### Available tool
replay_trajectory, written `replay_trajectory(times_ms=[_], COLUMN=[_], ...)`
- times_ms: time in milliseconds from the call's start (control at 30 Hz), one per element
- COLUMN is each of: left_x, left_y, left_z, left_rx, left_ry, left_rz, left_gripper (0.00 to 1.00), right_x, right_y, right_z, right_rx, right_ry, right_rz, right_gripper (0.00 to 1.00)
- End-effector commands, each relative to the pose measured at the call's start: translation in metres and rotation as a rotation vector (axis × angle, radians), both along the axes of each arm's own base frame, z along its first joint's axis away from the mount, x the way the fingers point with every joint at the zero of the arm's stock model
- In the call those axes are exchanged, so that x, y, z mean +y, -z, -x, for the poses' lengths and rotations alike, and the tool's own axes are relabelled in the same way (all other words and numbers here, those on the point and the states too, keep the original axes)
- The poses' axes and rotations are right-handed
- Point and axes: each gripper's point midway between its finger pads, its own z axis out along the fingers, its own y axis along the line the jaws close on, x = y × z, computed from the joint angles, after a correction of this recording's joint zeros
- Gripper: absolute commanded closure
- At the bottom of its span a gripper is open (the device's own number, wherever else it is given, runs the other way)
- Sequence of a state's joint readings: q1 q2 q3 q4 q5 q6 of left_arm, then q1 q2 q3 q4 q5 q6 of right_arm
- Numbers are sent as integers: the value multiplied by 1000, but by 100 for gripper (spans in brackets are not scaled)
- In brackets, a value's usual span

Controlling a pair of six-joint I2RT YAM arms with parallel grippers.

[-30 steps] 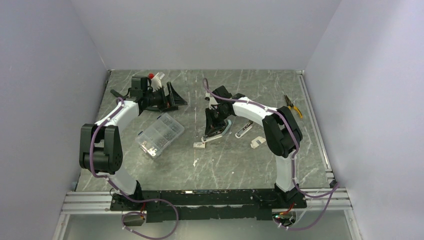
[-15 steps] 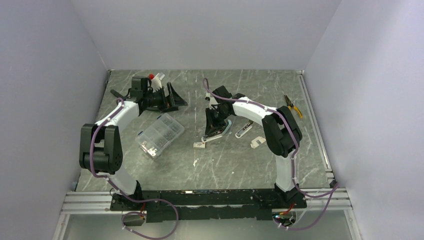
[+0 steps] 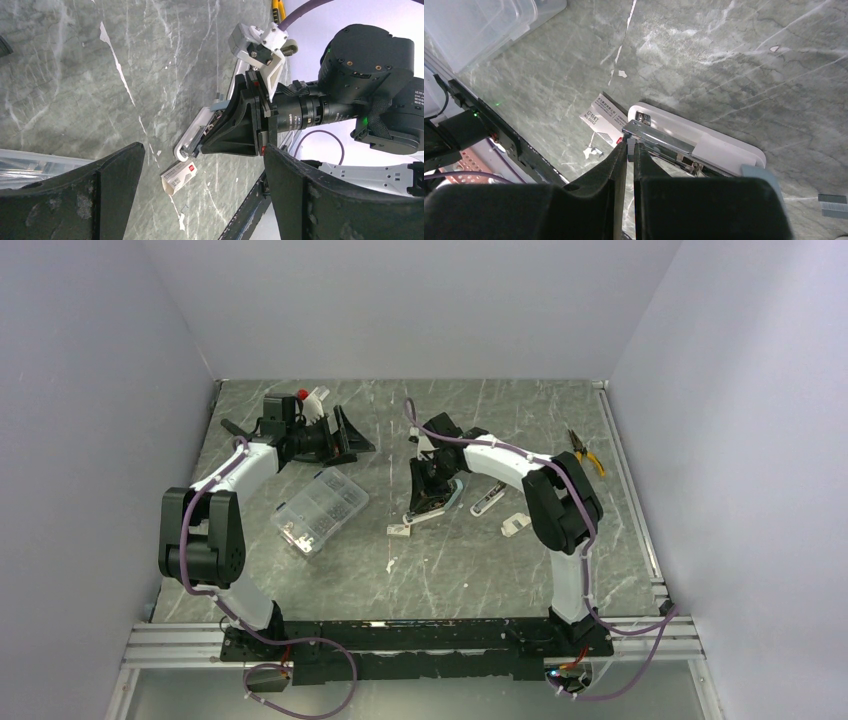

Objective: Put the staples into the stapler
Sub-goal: Install the staple into the stapler.

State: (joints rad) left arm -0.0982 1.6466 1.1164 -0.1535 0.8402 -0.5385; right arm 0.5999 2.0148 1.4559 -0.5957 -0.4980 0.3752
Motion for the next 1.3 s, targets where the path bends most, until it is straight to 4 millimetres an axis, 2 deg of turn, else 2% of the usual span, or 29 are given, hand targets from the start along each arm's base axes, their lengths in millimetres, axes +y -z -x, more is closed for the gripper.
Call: replay_trajectory(times_ms=[0, 667, 1067, 1267], left_x=[-1, -2, -2, -3], left_y=[-9, -9, -12, -12], left_z=[-2, -1, -1, -1], left_rx=[-40, -32, -28, -25], left_ry=[9, 10, 10, 11], left_rz=[20, 29, 36, 38], left_gripper=[6, 6, 6, 6], right_x=[1, 1, -4, -3], right_y=[0, 5, 10, 6], right_z=[-1, -3, -6, -7], right_rx=[-18, -16, -25, -32], right_ry=[-20, -25, -19, -20], right_rz=[12, 33, 70, 64], right_gripper=[88, 88, 77, 75])
